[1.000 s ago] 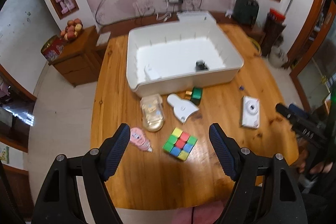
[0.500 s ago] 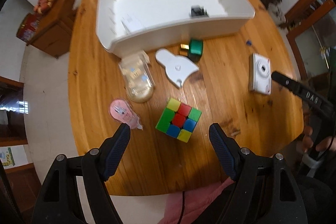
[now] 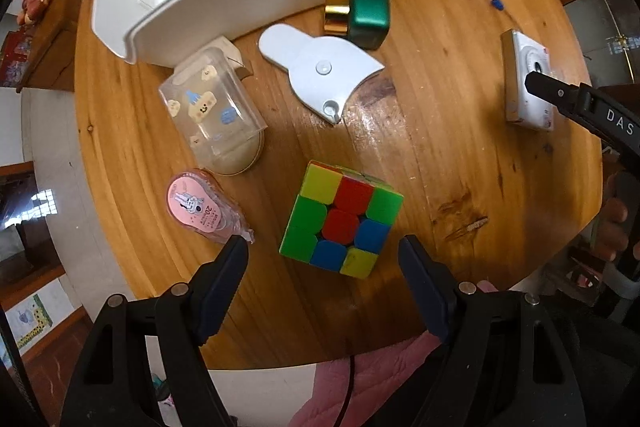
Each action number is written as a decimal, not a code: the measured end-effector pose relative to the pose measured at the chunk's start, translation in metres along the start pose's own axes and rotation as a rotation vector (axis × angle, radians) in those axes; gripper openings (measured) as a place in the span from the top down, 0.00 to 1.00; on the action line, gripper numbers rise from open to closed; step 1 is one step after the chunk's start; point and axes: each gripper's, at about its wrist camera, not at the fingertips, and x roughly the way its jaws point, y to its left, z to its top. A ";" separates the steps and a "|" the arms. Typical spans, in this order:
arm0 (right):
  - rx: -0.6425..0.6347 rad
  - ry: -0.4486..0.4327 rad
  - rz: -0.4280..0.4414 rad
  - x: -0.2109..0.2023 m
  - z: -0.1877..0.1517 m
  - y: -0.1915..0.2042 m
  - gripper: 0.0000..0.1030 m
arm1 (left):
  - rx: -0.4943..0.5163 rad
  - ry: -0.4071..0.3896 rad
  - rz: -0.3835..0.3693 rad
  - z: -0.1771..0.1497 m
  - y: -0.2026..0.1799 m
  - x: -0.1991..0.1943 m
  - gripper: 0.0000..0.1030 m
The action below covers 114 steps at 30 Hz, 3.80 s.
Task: Organize rigid objects
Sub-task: 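Grasp the Rubik's cube with the left tool while the right tool grasps the white photo device, then lift the cube and white photo device and carry both over the bin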
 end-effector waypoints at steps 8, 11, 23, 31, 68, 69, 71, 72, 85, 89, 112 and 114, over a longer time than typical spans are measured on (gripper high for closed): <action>-0.015 0.046 -0.068 0.015 0.007 0.006 0.21 | -0.004 0.054 -0.031 0.012 0.001 0.013 0.22; -0.039 0.043 -0.105 0.017 0.010 0.011 0.25 | 0.007 0.065 -0.027 0.015 -0.002 0.017 0.22; -0.126 0.041 -0.155 0.025 0.014 0.031 0.40 | -0.003 0.102 -0.052 0.034 -0.016 0.027 0.33; -0.138 0.044 -0.147 0.023 0.013 0.033 0.41 | -0.035 0.090 -0.091 0.035 -0.010 0.032 0.34; -0.248 -0.237 -0.032 -0.091 -0.041 -0.003 0.41 | -0.230 -0.252 -0.023 -0.072 0.014 -0.069 0.40; -0.267 -0.254 -0.020 -0.097 -0.041 -0.002 0.41 | -0.241 -0.286 -0.014 -0.074 0.016 -0.081 0.40; -0.306 -0.292 -0.001 -0.105 -0.042 0.002 0.41 | -0.255 -0.356 0.002 -0.079 0.018 -0.102 0.40; -0.328 -0.316 0.014 -0.111 -0.042 0.005 0.41 | -0.259 -0.380 0.007 -0.079 0.018 -0.110 0.40; -0.639 -0.611 0.179 -0.170 -0.036 0.068 0.41 | -0.283 -0.651 -0.017 -0.074 0.033 -0.178 0.40; -0.680 -0.676 0.226 -0.176 -0.035 0.083 0.41 | -0.272 -0.727 -0.055 -0.067 0.040 -0.188 0.40; -0.626 -0.700 0.223 -0.104 0.028 0.145 0.41 | -0.221 -0.720 -0.305 0.047 0.080 -0.148 0.40; -0.612 -0.685 0.208 -0.093 0.035 0.148 0.41 | -0.218 -0.692 -0.313 0.060 0.083 -0.137 0.40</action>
